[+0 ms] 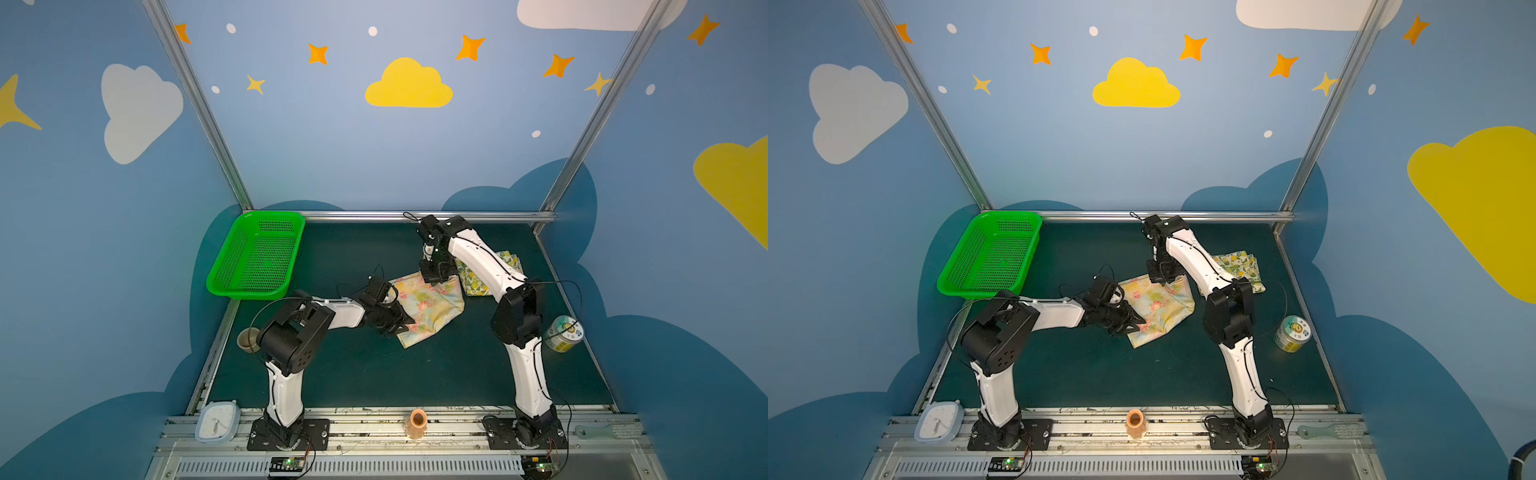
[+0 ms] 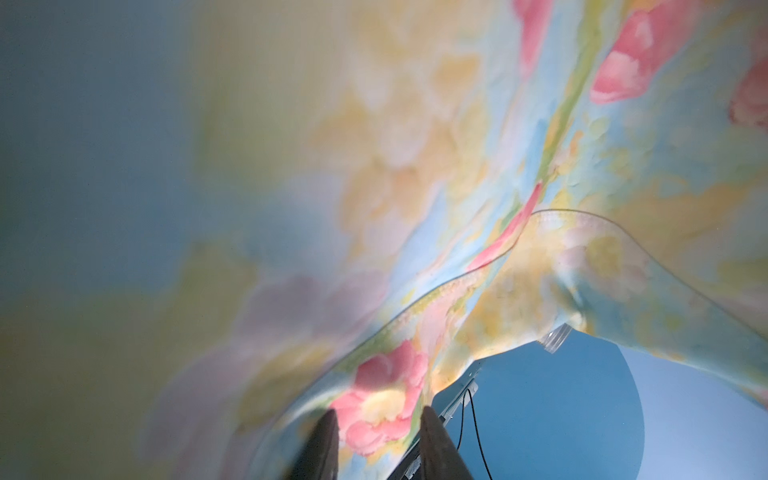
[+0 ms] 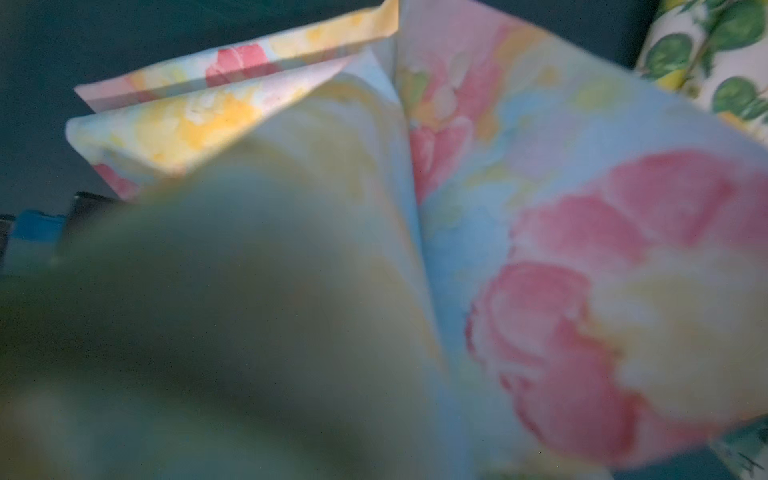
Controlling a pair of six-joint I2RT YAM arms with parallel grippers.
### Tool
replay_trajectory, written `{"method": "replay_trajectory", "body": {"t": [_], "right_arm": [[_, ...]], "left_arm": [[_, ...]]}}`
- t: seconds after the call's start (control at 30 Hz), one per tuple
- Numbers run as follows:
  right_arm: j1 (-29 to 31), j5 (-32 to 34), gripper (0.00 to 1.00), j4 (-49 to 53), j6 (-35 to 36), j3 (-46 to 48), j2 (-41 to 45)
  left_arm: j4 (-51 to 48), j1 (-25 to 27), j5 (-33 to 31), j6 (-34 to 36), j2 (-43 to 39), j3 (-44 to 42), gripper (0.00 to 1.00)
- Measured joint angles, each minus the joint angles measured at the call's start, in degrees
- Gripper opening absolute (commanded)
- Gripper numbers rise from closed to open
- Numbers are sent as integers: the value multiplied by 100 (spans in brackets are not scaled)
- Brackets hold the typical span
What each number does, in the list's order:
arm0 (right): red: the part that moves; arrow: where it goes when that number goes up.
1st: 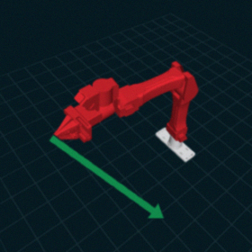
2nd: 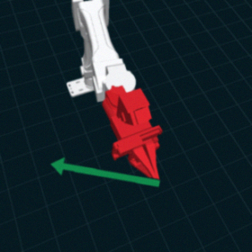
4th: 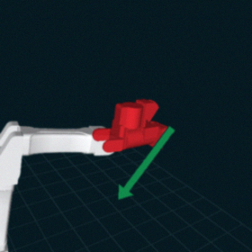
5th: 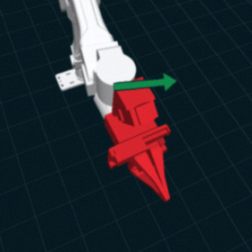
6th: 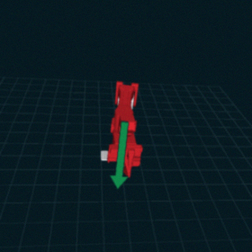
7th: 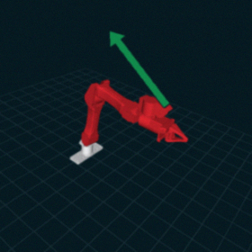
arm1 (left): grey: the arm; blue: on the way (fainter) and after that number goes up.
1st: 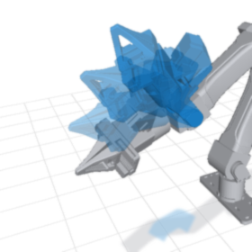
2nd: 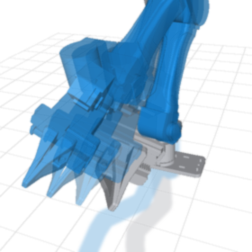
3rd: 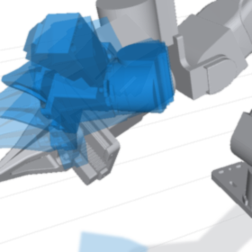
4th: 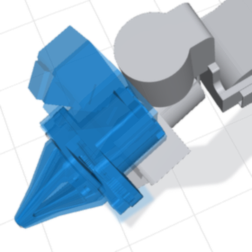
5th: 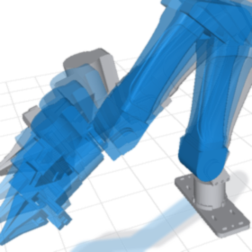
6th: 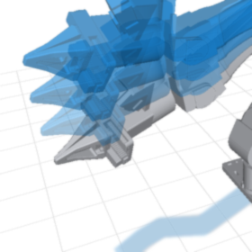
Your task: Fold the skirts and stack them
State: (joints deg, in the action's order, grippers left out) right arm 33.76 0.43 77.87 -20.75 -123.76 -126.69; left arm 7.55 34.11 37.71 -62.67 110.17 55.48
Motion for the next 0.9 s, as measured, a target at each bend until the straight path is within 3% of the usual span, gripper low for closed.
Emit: {"method": "replay_trajectory", "body": {"t": [0.47, 0.9], "right_arm": [[219, -758, 0, -719, -772, 1097, 4], [234, -837, 0, -916, -903, 1123, 221]], "left_arm": [[492, 50, -79, -350, -72, -249, 35], [-826, -269, -380, 76, -811, -387, 35]]}}
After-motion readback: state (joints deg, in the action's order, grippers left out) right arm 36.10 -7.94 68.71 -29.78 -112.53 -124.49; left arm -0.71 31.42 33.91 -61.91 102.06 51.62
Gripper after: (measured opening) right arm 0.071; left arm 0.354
